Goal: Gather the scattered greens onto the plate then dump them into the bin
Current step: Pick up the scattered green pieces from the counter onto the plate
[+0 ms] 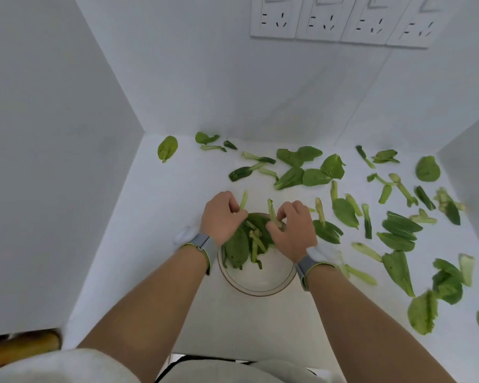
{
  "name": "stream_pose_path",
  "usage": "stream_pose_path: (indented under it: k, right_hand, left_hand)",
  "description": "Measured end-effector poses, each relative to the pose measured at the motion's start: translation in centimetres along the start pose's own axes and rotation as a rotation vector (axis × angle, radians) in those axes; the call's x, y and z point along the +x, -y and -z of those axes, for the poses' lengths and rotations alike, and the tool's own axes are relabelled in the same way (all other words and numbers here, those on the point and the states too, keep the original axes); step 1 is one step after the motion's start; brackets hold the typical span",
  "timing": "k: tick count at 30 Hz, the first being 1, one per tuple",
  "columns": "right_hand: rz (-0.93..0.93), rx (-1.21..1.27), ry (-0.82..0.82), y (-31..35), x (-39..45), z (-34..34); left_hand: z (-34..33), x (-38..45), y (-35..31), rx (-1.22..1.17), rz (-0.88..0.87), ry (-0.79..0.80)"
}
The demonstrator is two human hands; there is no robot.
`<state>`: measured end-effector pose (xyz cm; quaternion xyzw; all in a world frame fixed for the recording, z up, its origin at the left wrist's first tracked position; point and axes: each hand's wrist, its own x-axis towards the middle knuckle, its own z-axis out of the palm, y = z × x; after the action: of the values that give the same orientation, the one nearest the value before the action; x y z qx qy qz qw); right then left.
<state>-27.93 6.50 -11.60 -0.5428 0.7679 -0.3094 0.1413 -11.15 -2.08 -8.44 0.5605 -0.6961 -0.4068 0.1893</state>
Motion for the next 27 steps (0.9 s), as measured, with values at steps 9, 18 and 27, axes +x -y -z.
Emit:
stream_pose_path:
  k: [9,18,27]
  right_hand:
    - [0.192,-0.246,-0.105,-0.9,-2.5,0.0]
    - [0.201,-0.164,-0.093,-2.0,-2.4,1.3]
    - [0.182,-0.067,-0.202,0.7,0.1,0.0]
  left_hand:
    - [-1.0,-5.3,1.2,0.511,-0.138,-0.073]
    - [-1.0,-7.4,1.0,0.514,-0.088,-0.188]
    - [1.8,-6.3,1.6,0.454,-0.071,-0.201]
